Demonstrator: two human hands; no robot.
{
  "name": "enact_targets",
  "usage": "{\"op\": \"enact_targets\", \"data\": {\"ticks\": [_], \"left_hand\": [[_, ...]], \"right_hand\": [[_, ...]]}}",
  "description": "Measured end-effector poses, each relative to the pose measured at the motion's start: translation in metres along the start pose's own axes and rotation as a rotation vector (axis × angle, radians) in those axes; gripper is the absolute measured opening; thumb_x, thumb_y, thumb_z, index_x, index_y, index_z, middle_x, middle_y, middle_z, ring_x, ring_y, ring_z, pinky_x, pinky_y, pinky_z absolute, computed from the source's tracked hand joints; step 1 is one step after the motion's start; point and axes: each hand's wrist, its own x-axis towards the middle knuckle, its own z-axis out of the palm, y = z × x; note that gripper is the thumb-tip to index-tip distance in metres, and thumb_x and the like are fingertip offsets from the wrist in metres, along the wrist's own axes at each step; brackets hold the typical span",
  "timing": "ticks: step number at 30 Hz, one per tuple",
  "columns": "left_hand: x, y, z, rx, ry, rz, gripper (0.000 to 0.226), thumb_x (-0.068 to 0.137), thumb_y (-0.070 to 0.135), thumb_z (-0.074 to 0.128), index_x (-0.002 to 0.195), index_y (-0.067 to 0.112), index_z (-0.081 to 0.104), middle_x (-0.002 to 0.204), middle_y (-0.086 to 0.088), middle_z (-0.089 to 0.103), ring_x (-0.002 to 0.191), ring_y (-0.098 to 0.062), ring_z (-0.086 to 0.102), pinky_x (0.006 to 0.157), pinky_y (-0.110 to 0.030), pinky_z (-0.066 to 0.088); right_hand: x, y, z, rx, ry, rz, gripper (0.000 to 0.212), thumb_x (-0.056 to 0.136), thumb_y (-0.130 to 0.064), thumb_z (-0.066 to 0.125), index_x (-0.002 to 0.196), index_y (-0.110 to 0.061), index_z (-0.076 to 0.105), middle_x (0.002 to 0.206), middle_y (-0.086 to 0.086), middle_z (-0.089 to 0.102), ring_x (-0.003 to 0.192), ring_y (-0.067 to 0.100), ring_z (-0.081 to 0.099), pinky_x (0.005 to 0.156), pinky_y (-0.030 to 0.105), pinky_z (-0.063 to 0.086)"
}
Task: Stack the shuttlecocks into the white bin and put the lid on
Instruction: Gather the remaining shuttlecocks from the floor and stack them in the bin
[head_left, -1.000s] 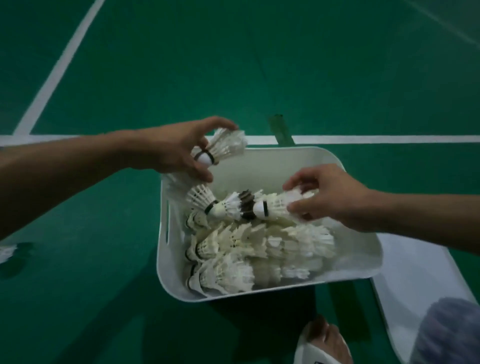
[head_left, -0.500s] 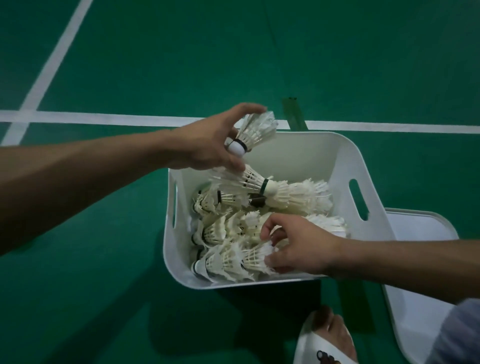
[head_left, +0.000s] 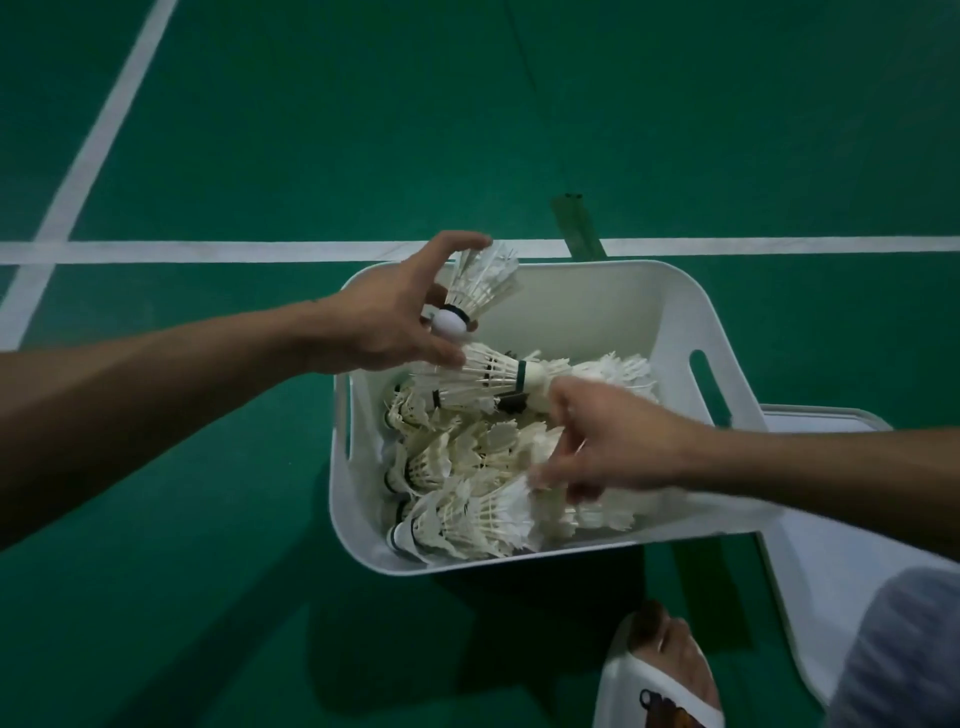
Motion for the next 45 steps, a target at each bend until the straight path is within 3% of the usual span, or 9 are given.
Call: {"op": "enact_targets", "data": {"ticks": [5,11,18,22,27,31,35,41,45], "left_hand": [[-0.003,0.001,0.009,-0.084,-0.012,0.011,0.099,0.069,0.000,0.081,0.131,0.057,0.027,0.114,-0.009,0.065,0.091,-0.017,0.071,0.078,-0.043,0.059],[-0.003,0.001,0.014,-0.222,-0.017,0.008,0.097,0.070,-0.007,0.077,0.130,0.055,0.030,0.115,-0.014,0.063,0.091,-0.022,0.071,0.078,-0.042,0.059],[-0.004,-0.005,0.012,-0.194,0.003,-0.001,0.096,0.071,-0.006,0.077,0.133,0.050,0.029,0.112,-0.013,0.065,0.089,-0.021,0.072,0.081,-0.047,0.058],[-0.003,-0.003,0.012,-0.141,0.034,-0.009,0.098,0.070,-0.004,0.078,0.133,0.052,0.028,0.118,-0.012,0.061,0.090,-0.018,0.071,0.077,-0.038,0.059],[-0.004,-0.005,0.013,-0.100,0.048,-0.020,0.098,0.071,-0.001,0.079,0.133,0.054,0.027,0.119,-0.013,0.059,0.093,-0.020,0.070,0.080,-0.038,0.058],[-0.004,-0.005,0.014,-0.081,0.053,-0.024,0.097,0.071,0.000,0.080,0.134,0.052,0.027,0.114,-0.009,0.062,0.091,-0.018,0.070,0.077,-0.033,0.058],[-0.002,-0.002,0.017,-0.058,0.050,-0.036,0.097,0.072,-0.001,0.078,0.136,0.050,0.026,0.104,0.002,0.062,0.084,-0.011,0.070,0.063,-0.018,0.055],[0.001,-0.001,0.021,-0.078,0.034,-0.039,0.098,0.072,-0.002,0.078,0.134,0.052,0.026,0.114,-0.007,0.063,0.091,-0.017,0.070,0.078,-0.037,0.058],[0.000,-0.001,0.020,-0.088,0.026,-0.037,0.097,0.072,-0.002,0.078,0.132,0.054,0.027,0.115,-0.008,0.061,0.090,-0.018,0.070,0.078,-0.040,0.058]], "right_hand": [[0.010,-0.011,-0.031,-0.045,0.393,-0.111,0.049,0.069,-0.037,0.083,0.096,-0.025,0.044,0.103,-0.009,0.061,0.092,0.010,0.060,0.078,0.034,0.055],[0.025,-0.028,-0.027,-0.140,0.314,-0.218,0.056,0.071,-0.028,0.084,0.102,-0.029,0.037,0.110,0.001,0.066,0.087,0.013,0.061,0.068,0.021,0.051],[0.014,-0.015,-0.036,-0.194,0.187,-0.127,0.070,0.076,-0.020,0.080,0.121,-0.037,0.029,0.108,0.002,0.057,0.076,0.018,0.064,0.069,0.041,0.059],[0.000,-0.006,-0.041,-0.209,0.089,-0.125,0.074,0.089,-0.015,0.064,0.139,-0.053,0.024,0.115,0.001,0.043,0.074,0.015,0.067,0.067,0.033,0.060],[-0.011,0.008,-0.034,-0.263,0.157,-0.109,0.026,0.087,-0.031,0.068,0.112,-0.028,0.059,0.115,-0.001,0.052,0.093,0.016,0.063,0.084,0.031,0.050],[-0.019,0.013,-0.032,-0.232,0.200,-0.111,0.018,0.083,-0.040,0.070,0.078,-0.023,0.070,0.108,-0.007,0.062,0.088,0.004,0.060,0.087,0.032,0.049],[-0.024,0.015,-0.034,-0.285,0.238,-0.094,0.015,0.080,-0.037,0.074,0.077,-0.023,0.077,0.101,-0.008,0.065,0.075,-0.003,0.057,0.079,0.028,0.049],[-0.034,0.002,-0.035,-0.324,0.267,-0.059,0.017,0.079,-0.037,0.075,0.076,-0.020,0.076,0.075,-0.009,0.072,0.067,0.000,0.063,0.062,0.020,0.048],[-0.031,0.005,-0.027,-0.096,0.157,0.096,0.015,0.077,-0.028,0.079,0.072,-0.014,0.077,0.067,0.000,0.073,0.064,0.016,0.070,0.065,0.030,0.059]]}}
